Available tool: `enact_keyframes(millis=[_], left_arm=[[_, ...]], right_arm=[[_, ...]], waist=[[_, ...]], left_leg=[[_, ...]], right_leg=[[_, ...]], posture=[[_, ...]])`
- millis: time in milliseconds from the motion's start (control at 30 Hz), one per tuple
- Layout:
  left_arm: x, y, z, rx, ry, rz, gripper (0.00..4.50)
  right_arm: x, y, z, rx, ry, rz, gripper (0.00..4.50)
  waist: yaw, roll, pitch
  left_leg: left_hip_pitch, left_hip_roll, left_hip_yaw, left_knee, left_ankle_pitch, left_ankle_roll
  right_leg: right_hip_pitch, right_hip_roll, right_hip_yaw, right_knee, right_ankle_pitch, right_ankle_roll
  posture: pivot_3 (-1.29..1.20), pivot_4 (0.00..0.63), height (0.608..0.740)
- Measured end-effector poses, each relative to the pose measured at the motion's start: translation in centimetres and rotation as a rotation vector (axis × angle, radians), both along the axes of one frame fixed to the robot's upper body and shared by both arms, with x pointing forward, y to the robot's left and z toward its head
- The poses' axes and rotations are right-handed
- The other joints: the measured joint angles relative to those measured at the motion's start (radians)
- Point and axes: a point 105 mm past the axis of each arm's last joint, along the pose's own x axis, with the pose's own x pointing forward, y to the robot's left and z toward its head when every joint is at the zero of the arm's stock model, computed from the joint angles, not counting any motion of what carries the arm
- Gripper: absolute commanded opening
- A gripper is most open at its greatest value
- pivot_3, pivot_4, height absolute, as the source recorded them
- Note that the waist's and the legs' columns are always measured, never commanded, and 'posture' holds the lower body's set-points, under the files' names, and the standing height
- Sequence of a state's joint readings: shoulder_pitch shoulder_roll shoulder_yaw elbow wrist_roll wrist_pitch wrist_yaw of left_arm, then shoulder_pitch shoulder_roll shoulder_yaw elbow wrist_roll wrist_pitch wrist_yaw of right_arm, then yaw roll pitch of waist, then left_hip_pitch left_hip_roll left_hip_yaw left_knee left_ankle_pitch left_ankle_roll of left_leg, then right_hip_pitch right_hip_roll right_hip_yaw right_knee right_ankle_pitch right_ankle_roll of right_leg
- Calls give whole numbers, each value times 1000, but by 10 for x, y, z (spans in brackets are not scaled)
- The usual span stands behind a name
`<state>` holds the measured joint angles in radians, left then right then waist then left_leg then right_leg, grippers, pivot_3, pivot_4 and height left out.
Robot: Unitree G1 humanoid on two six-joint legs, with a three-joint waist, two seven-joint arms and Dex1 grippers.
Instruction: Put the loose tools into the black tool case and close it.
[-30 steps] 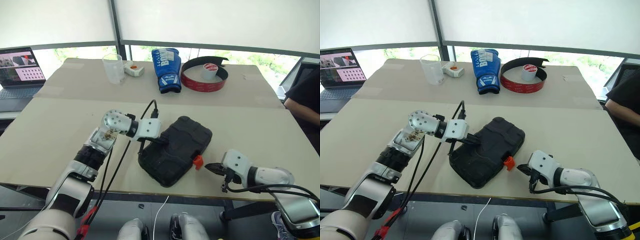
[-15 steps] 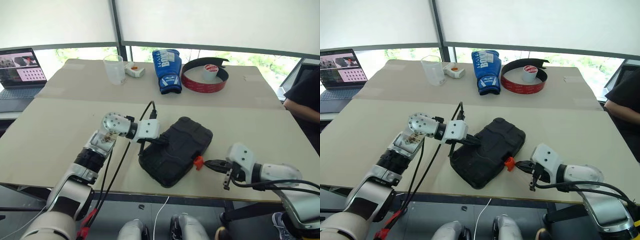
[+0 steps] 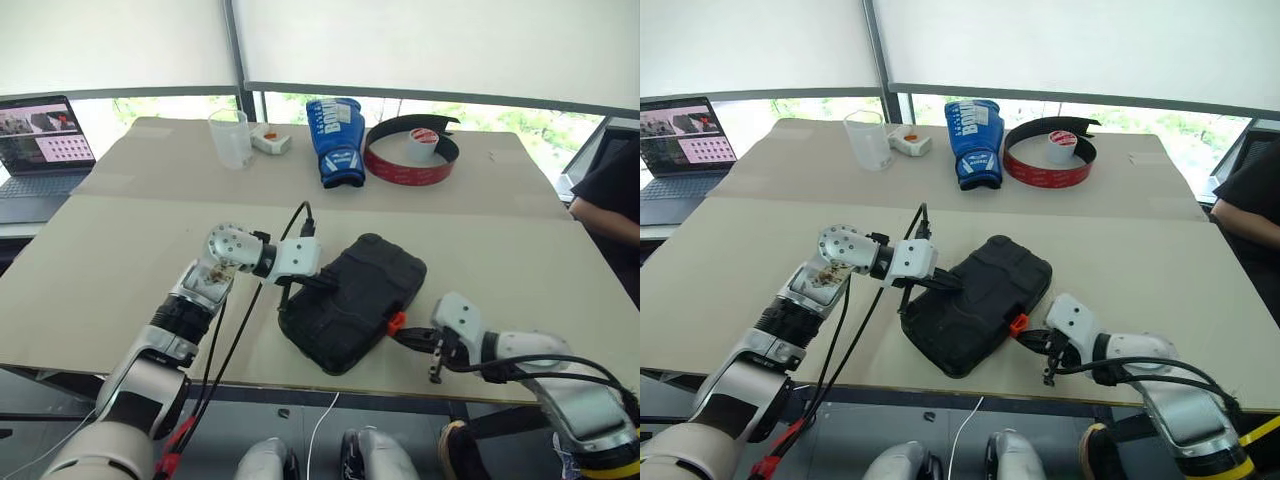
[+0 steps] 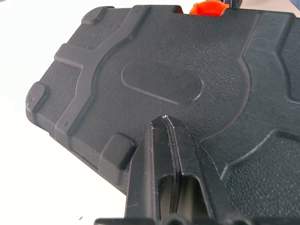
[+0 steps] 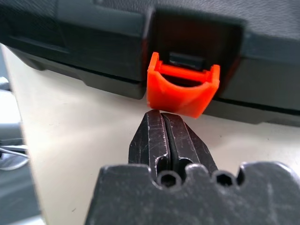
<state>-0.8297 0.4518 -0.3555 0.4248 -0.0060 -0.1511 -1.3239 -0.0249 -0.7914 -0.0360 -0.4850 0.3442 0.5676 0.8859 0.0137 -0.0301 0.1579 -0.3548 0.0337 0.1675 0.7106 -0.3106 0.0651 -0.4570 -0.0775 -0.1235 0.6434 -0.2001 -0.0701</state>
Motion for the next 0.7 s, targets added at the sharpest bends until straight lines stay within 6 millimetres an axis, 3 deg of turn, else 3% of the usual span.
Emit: enact_keyframes(millis=[100, 300, 533, 700], left_arm=[[0, 0, 0, 1, 0, 1, 0], [0, -1, 0, -2, -1, 0, 0], [1, -3, 0, -8, -7, -8, 0], [1, -3, 0, -6, -7, -8, 0]], right_arm=[[-6, -1, 27, 50, -35, 18, 33], [-2, 10, 38, 89, -38, 32, 33], [6, 6, 10, 25, 27, -14, 33], [-2, -3, 1, -1, 39, -33, 33]], waist=[[-1, 0, 0], [0, 0, -1], [3, 0, -1], [4, 0, -1]], left_leg=[[1, 0, 0, 0, -1, 1], [0, 0, 0, 0, -4, 7], [-1, 0, 0, 0, -2, 3], [-1, 0, 0, 0, -2, 3]], right_leg=[[1, 0, 0, 0, 0, 0], [1, 0, 0, -1, 0, 1], [0, 0, 0, -2, 0, 1], [1, 0, 0, -3, 0, 1]], posture=[[0, 150, 727], [0, 150, 727], [0, 150, 727], [0, 150, 727]])
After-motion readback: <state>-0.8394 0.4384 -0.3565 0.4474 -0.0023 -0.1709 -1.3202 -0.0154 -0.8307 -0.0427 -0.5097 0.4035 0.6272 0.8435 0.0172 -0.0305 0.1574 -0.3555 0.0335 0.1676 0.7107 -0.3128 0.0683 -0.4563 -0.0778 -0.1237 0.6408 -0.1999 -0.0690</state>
